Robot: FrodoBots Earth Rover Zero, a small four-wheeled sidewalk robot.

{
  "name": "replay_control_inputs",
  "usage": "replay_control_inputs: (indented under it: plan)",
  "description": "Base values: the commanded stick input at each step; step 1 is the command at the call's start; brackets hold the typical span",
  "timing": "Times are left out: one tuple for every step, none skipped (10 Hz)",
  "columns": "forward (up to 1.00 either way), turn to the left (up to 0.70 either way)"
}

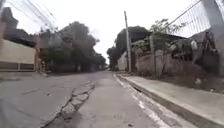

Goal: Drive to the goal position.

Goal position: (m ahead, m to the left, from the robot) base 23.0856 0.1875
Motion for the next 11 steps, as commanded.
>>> replay_control_inputs:
  plan:
    - [0.70, 0.00]
    - [0.70, 0.00]
    - [0.70, 0.00]
    - [0.70, 0.00]
    - [0.70, 0.00]
    - [0.70, 0.00]
    - [0.70, 0.00]
    - [0.70, 0.00]
    - [0.70, 0.00]
    - [0.70, 0.00]
    - [0.70, 0.00]
